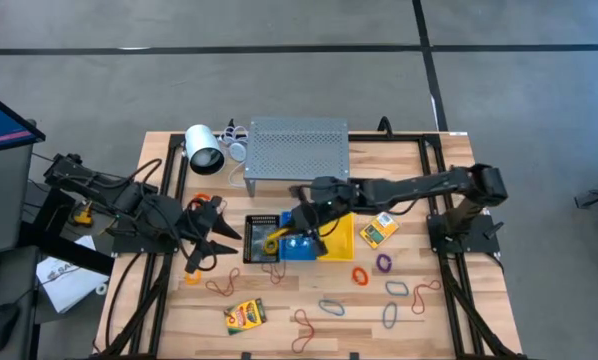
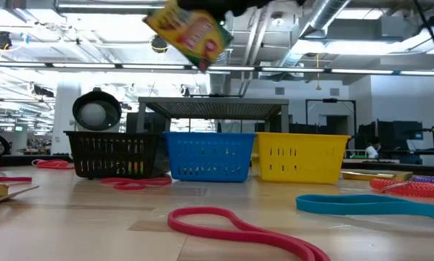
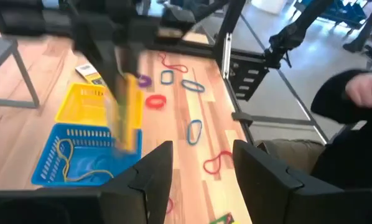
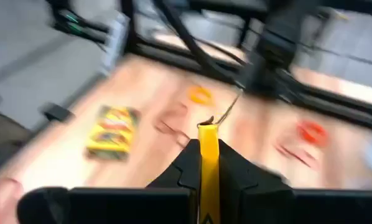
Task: Pick & Place Office Desk Supplies
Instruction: Put the yellow crayon box into the yellow basket
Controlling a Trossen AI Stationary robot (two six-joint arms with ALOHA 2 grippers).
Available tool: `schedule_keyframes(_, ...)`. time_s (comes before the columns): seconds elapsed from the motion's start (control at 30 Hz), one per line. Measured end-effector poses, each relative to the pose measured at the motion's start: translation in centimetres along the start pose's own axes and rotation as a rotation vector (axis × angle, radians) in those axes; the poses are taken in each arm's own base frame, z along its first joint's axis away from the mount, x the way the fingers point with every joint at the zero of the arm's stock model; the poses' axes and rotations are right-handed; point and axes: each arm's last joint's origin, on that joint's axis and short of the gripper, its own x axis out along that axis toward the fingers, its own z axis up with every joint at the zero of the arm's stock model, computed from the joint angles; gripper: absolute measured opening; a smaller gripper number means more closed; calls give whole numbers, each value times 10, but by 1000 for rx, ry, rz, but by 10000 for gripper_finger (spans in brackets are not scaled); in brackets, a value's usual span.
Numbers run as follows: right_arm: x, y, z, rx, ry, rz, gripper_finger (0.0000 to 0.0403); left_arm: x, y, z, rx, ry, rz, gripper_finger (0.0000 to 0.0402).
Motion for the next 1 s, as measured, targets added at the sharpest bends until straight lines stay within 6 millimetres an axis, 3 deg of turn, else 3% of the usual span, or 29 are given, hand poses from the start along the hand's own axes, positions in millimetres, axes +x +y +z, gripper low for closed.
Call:
schedule_keyframes(0.23,-26,4,-4,14,197,-156,16,3,1,-5,9,46,35,163)
schedule_keyframes(0.4,-26,7,-18,51,341,-211,17,7,2,-7,7,52,47,159)
schedule_keyframes(0.77,-21,18,-72,177,544,-211,17,20,9,-34,-13,120,77,160)
schedule_keyframes(1.0,-26,23,-86,224,601,-238,16,24,10,-40,-16,110,73,157)
